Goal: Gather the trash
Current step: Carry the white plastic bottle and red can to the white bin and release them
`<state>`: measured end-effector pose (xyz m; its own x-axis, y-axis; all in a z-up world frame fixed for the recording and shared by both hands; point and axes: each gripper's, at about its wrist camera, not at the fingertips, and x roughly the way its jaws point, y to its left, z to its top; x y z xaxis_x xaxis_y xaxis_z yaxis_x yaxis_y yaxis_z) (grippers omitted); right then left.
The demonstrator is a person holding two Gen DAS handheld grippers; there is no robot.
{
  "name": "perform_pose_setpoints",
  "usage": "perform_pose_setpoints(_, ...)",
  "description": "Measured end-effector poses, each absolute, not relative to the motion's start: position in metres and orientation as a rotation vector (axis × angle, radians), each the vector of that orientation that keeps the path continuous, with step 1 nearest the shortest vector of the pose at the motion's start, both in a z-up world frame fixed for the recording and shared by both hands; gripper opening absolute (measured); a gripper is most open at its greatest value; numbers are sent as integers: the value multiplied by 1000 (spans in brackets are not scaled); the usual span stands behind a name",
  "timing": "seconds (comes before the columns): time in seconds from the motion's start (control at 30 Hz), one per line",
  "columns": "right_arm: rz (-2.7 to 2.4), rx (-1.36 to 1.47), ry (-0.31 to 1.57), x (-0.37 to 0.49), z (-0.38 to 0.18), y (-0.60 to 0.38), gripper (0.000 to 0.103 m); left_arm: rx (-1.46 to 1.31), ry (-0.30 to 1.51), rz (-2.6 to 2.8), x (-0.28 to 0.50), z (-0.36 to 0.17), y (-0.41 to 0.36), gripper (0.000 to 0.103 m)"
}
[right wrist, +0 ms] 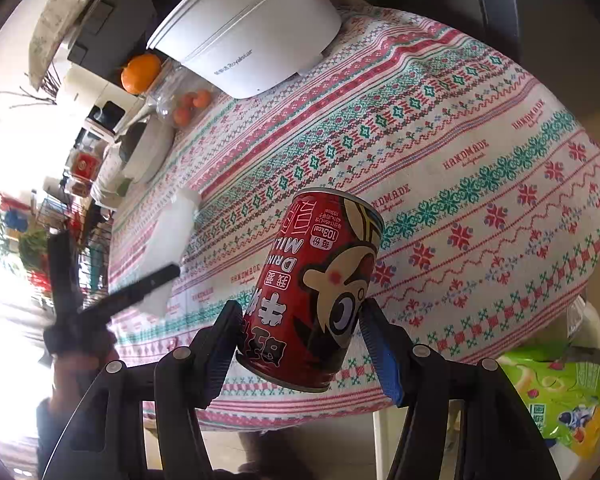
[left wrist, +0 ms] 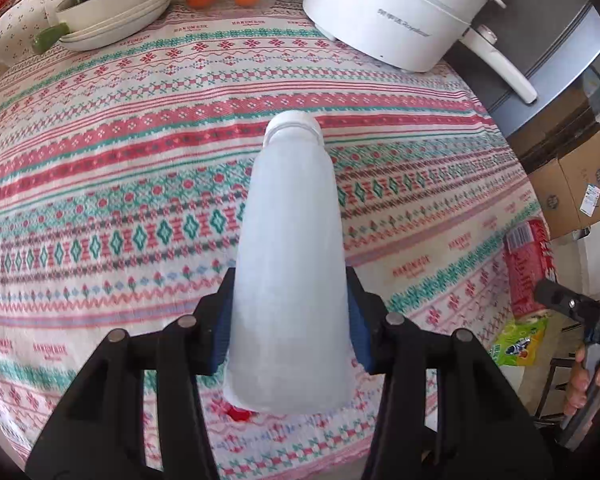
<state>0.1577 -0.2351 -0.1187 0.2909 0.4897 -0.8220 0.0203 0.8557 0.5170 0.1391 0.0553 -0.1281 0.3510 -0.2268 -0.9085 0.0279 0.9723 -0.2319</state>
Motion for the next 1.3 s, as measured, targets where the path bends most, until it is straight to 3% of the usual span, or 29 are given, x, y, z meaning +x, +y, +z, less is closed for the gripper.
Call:
perform_pose_setpoints(0.37, 365, 587, 1197, 146, -99, -253, 62, -212, 1114, -268, 89, -91, 38, 51)
perform_pose_setpoints(0.73, 377, 619, 1120, 109, -73, -300, 62, -103, 1102, -545, 49, -84, -44, 51)
perform_pose_setpoints(1.3, 238, 613, 1129, 26, -88, -403, 62, 162, 1194, -765, 5, -125, -175, 51)
